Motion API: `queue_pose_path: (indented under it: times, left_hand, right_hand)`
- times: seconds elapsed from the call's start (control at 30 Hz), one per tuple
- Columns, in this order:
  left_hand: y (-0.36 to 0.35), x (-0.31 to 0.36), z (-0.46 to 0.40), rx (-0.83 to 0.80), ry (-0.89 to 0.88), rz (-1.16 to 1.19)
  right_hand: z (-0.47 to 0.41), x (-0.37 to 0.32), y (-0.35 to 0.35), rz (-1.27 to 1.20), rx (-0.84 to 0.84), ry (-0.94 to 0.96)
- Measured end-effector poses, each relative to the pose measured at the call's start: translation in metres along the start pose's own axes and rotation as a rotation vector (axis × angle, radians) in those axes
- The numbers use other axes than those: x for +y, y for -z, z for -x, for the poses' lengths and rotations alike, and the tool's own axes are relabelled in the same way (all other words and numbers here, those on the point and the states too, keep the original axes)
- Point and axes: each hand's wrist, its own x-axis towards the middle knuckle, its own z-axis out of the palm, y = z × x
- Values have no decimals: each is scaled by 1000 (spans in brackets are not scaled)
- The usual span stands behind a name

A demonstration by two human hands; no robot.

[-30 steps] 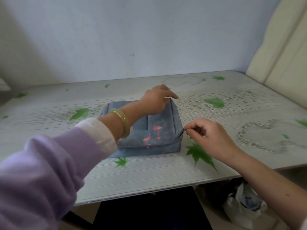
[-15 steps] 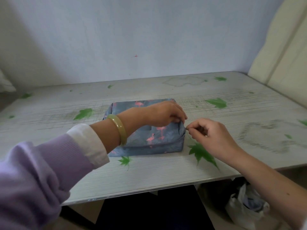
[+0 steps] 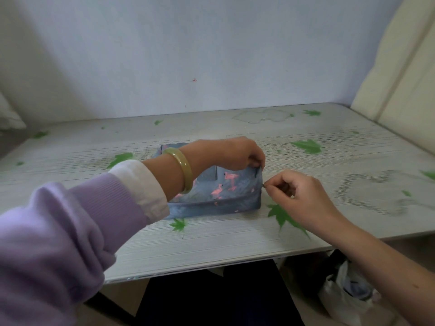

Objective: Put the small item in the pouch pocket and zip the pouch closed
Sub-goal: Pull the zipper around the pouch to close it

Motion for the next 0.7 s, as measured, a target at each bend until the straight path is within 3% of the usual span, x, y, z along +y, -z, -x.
queue_pose_path:
  times: [0.7]
  left_hand:
    - [-5,12,6,101,21,-53]
  right_hand:
    - [9,-19,-11,-39,-66,37]
